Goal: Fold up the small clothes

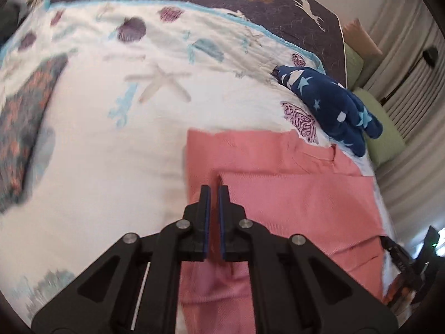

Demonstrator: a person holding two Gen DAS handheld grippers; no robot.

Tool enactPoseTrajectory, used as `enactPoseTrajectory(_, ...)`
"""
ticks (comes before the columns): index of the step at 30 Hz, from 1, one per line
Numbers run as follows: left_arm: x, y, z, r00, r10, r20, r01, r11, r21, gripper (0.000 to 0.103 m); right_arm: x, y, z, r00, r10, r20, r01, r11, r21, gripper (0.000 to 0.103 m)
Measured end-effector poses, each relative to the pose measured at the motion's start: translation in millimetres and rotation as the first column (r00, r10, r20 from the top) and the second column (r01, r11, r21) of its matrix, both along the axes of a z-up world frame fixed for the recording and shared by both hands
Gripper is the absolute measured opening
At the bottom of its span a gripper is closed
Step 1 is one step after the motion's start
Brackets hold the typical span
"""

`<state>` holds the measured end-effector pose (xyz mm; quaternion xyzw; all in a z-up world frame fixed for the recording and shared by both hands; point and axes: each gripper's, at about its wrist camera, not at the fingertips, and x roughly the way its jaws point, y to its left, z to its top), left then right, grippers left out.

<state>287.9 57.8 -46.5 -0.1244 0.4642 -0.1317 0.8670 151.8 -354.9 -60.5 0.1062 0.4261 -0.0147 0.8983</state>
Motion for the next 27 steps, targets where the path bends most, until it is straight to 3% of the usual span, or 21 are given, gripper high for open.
enactPoseTrajectory(1,-6,2,-1,1.0,-0.018,-0.011,0.018,1.0,-0.025,0.007,-1,1,3,1.0,0.0,0.003,0.0,1.0,-0.013,0.02)
enactPoseTrajectory(5,-25,-10,-4,0.994,-0.109,-0.029,0.107,0.992,-0.063,0.04,-6,-4,19,0.999,-0.011,0.049,0.009,0.999,0.032,0.022)
enactPoseTrajectory(7,-27,-26,-11,0.989,-0.143,-0.034,0.143,0.99,-0.002,0.04,-6,-5,28,0.996,0.005,0.085,-0.013,0.996,0.084,0.022)
enactPoseTrajectory(9,-24,-35,-18,0.989,-0.146,-0.035,0.147,0.988,0.037,0.009,1,-1,33,0.994,0.037,0.105,-0.053,0.988,0.148,0.022)
enactPoseTrajectory(10,-23,-36,-17,0.99,-0.138,-0.032,0.139,0.99,0.038,0.006,4,3,33,0.992,0.058,0.11,-0.077,0.982,0.17,0.022)
enactPoseTrajectory(12,-25,-29,-6,0.994,-0.114,-0.006,0.114,0.993,0.017,0.006,18,13,26,0.992,0.106,0.072,-0.117,0.976,0.183,0.022)
enactPoseTrajectory(15,-33,-22,17,0.991,-0.114,0.065,0.106,0.989,0.108,0.004,32,7,-1,0.997,-0.001,-0.077,0.009,0.994,0.108,0.015)
enactPoseTrajectory(16,-34,-20,20,0.991,-0.105,0.083,0.092,0.985,0.148,0.004,33,2,-7,0.996,-0.011,-0.084,0.022,0.992,0.127,0.013)
enactPoseTrajectory(18,-31,-11,19,0.992,-0.086,0.092,0.069,0.982,0.174,0.004,28,-3,-6,0.998,-0.024,-0.064,0.035,0.984,0.174,0.013)
enactPoseTrajectory(21,-30,5,11,0.997,-0.035,0.068,0.028,0.994,0.109,0.004,22,5,6,0.999,-0.017,-0.042,0.023,0.992,0.125,0.017)
enactPoseTrajectory(23,-33,1,12,0.995,-0.059,0.082,0.053,0.996,0.076,0.004,18,12,14,1.0,0.011,-0.016,-0.01,0.996,0.094,0.019)
enactPoseTrajectory(27,-32,-29,13,0.988,-0.128,0.092,0.116,0.986,0.121,0.011,27,14,26,0.998,0.056,0.002,-0.056,0.991,0.121,0.019)
